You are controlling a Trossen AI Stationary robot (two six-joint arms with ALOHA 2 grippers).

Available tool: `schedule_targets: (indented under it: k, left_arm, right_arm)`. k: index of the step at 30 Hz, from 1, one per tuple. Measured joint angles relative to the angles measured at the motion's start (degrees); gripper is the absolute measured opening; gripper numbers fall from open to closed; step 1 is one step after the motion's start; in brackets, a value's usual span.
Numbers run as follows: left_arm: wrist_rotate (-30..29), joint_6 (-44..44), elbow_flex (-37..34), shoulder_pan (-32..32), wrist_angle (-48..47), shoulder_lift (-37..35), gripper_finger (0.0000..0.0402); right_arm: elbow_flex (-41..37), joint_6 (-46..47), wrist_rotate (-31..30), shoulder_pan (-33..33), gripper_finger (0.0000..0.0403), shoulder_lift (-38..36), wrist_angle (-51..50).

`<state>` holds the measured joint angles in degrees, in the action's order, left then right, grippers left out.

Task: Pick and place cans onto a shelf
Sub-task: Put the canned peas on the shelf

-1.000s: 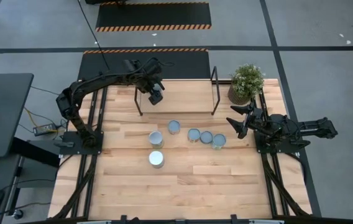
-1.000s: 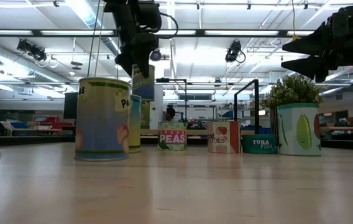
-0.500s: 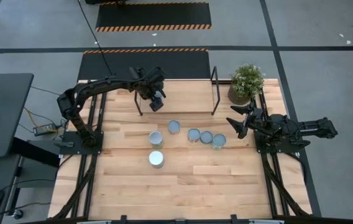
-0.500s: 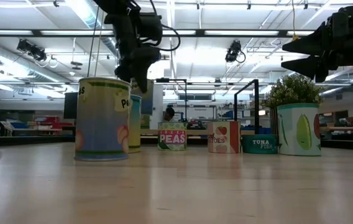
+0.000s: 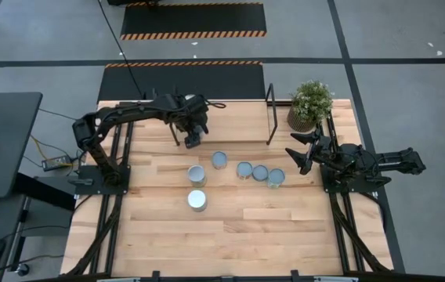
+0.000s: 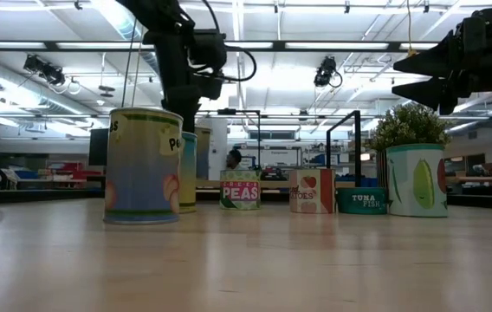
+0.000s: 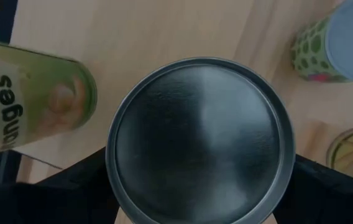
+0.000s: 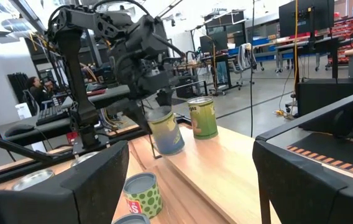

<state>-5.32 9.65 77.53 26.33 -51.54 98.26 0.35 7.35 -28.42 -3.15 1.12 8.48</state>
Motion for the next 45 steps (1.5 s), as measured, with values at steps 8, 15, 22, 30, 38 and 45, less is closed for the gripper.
schedule_targets:
  k: [8, 15, 22, 30, 38, 45]
  left_arm:
    - [0.6, -1.1, -0.3, 0.9, 1.0, -0.1, 0.0318]
    - [-1.2, -1.0, -0.3, 0.9, 1.4, 0.0, 0.0344]
    - [-3.7, 0.1, -0.4, 0.9, 1.0, 0.0, 0.0385]
    - [-10.5, 2.0, -0.3, 0.1, 0.6, 0.0, 0.0389]
    - [-14.4, 3.1, 1.9, -1.9, -0.7, 0.0, 0.0389]
    - [-16.5, 3.0, 5.4, -2.6, -4.3, 0.0, 0.0389]
  right_arm:
    - [0.0, 0.0, 0.0, 0.0, 0.0349, 0.0, 0.0]
    - [0.0, 0.0, 0.0, 0.0, 0.0349, 0.0, 0.0]
    - [0.0, 0.0, 0.0, 0.0, 0.0349, 0.0, 0.0]
    - [0.0, 0.0, 0.0, 0.0, 0.0349, 0.0, 0.0]
    - [0.0, 0.0, 0.0, 0.0, 0.0349, 0.0, 0.0]
    - [0.0, 0.0, 0.0, 0.0, 0.0349, 0.0, 0.0]
